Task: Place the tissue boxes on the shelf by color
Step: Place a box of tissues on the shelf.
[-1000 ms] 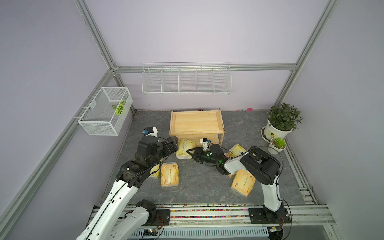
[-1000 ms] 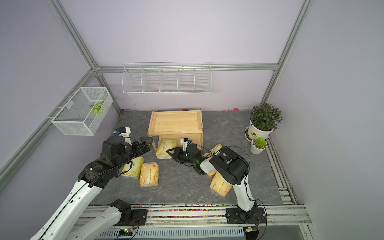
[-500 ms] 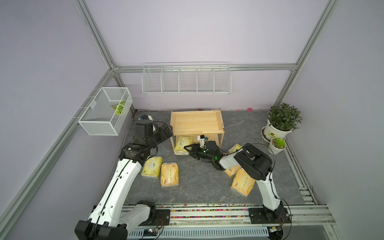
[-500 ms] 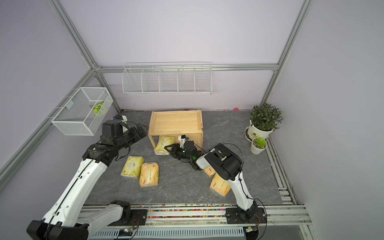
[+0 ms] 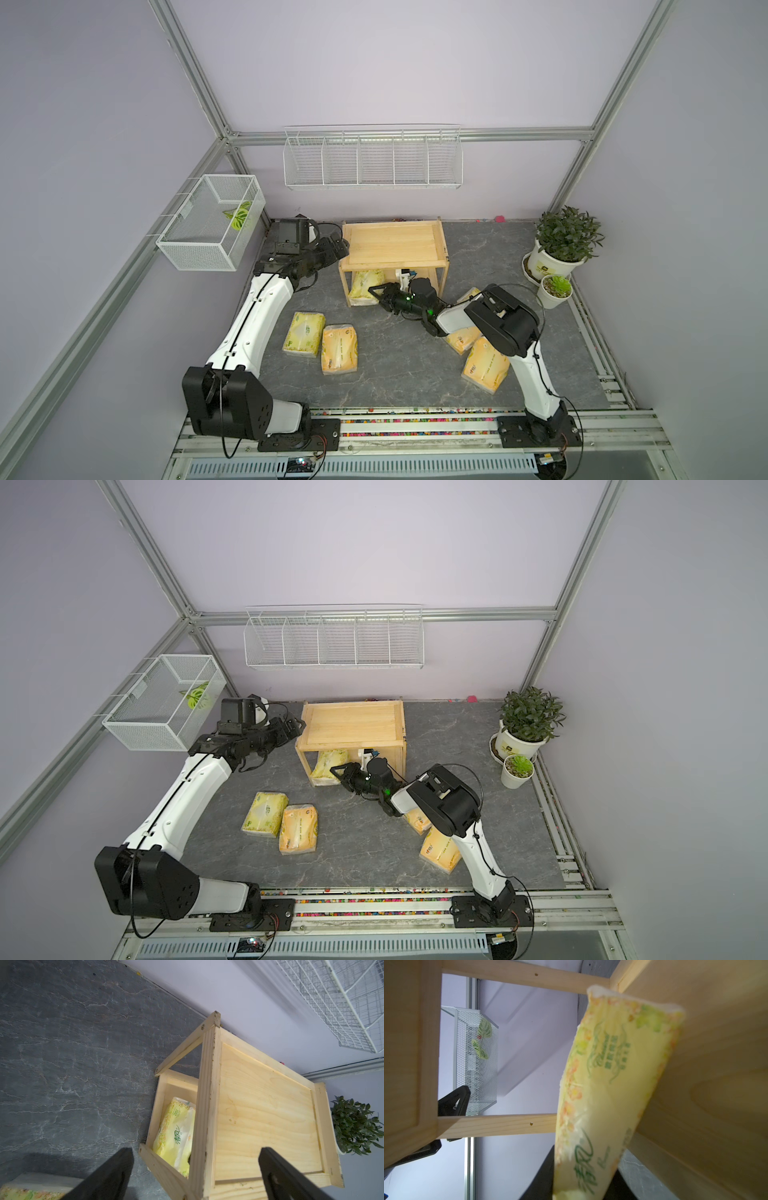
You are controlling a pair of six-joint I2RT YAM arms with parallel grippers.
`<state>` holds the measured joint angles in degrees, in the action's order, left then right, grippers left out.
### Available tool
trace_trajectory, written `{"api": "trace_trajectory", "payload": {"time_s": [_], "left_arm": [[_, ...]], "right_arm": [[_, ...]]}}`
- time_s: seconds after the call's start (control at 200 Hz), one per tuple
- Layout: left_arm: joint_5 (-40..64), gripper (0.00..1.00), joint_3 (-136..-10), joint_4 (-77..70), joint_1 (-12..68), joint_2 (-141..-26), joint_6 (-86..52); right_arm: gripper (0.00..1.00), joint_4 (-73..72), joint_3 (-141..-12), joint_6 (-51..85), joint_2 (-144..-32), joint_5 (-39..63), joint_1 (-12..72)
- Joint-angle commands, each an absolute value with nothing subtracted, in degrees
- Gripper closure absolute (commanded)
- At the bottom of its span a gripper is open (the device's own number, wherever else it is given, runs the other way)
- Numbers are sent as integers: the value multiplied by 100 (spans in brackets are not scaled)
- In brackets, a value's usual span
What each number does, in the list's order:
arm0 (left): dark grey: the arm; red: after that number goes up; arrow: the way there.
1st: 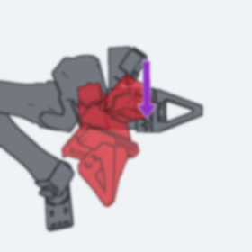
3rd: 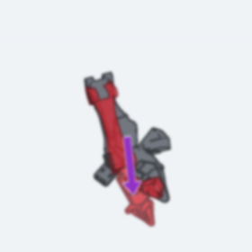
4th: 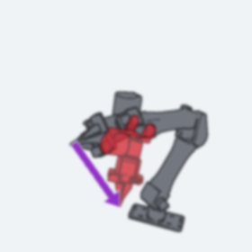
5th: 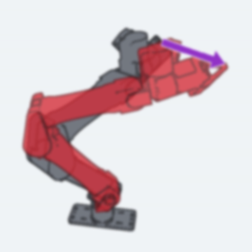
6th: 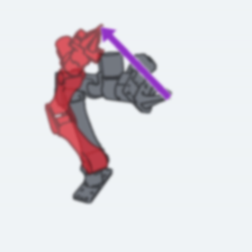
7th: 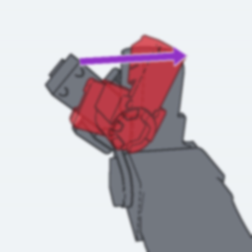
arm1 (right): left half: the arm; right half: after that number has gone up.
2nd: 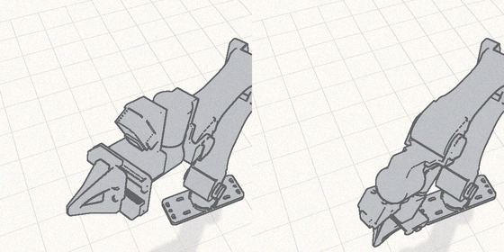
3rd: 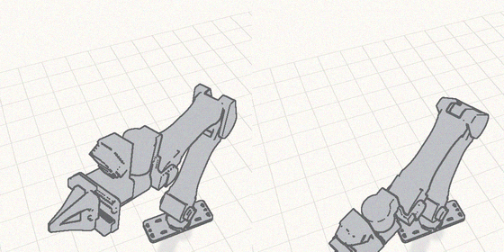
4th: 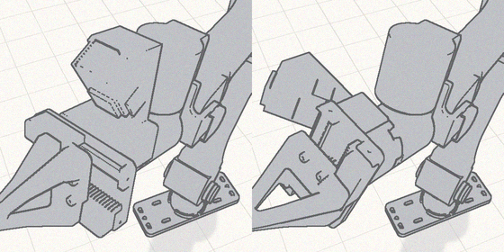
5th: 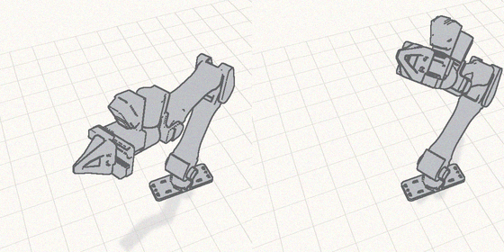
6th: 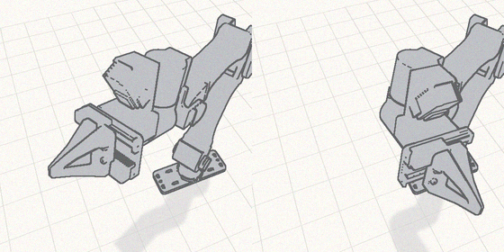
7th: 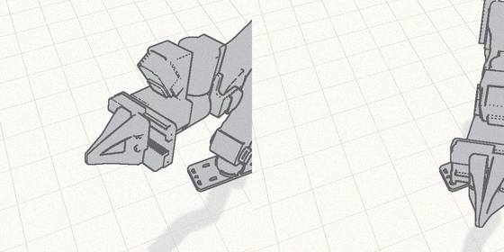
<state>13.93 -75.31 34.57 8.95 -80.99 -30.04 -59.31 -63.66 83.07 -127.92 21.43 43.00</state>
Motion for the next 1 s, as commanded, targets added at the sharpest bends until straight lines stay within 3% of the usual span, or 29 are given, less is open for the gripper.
{"api": "trace_trajectory", "payload": {"time_s": [0.0, 0.47, 0.54, 0.645, 0.74, 1.0], "left_arm": [[1626, 0, -7778, 3358, 853, -8243, -2780], [2177, 0, -7658, 3274, 844, -8569, -2736], [2190, 0, -7608, 3253, 844, -8550, -2748], [2192, 0, -7544, 3243, 844, -8533, -2743], [2211, 0, -7523, 3225, 844, -8509, -2755], [2219, 0, -7521, 3226, 844, -8513, -2744]], "right_arm": [[68, -5971, -6590, 8196, -12975, 2074, 4227], [66, -5103, -7081, 7909, -13198, 1995, 4062], [60, -4887, -7135, 7794, -13161, 1986, 4044], [37, -4595, -7139, 7607, -13008, 1947, 4046], [26, -4332, -7022, 7427, -12807, 1870, 4039], [17, -3631, -6569, 7003, -12234, 1354, 4043]]}}
